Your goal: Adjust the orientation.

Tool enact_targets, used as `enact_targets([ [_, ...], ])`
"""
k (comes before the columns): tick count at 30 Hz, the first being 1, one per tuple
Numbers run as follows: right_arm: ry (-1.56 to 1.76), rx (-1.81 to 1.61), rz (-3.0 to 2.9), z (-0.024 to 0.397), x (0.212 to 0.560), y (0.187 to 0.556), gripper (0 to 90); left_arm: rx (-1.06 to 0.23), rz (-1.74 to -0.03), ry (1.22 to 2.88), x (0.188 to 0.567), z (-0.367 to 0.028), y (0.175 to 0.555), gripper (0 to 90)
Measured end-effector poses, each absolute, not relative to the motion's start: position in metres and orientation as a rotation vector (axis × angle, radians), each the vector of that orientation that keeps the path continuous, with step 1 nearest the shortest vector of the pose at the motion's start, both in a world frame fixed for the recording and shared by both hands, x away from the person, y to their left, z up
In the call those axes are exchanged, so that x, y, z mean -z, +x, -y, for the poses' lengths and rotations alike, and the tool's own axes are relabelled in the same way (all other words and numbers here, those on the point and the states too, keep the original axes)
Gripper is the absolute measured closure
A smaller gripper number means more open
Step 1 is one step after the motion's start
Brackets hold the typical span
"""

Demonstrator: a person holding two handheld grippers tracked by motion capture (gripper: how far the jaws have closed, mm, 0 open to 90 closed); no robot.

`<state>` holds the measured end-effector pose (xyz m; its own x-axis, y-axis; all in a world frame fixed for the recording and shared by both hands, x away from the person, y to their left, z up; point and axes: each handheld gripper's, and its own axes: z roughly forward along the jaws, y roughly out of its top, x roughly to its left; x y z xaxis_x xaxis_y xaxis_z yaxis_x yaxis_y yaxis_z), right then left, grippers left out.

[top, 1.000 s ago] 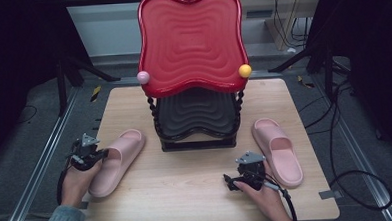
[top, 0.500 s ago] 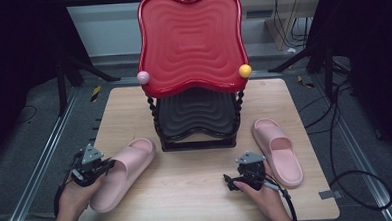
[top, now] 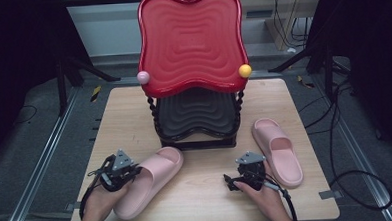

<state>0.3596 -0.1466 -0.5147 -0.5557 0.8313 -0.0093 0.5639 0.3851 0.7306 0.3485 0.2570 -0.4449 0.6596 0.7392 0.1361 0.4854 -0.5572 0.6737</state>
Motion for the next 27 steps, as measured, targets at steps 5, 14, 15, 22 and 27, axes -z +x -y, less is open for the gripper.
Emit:
enact_targets([
  [5,1.209,-0.980,-2.274,0.147,0.515,0.360,4.0,-0.542,-0.919,2.290,0.446,-0.241,0.351,84.1],
  [14,1.205,-0.982,-2.276,0.147,0.515,0.359,4.0,-0.530,-0.932,2.302,0.456,-0.232,0.361,83.8],
  [15,1.205,-0.983,-2.276,0.147,0.515,0.359,4.0,-0.531,-0.933,2.299,0.458,-0.232,0.362,83.7],
  [22,1.204,-0.987,-2.277,0.147,0.515,0.359,4.0,-0.503,-0.963,2.270,0.466,-0.235,0.366,82.4],
  [27,1.205,-0.987,-2.277,0.147,0.515,0.359,4.0,-0.517,-0.981,2.220,0.457,-0.245,0.356,69.1],
])
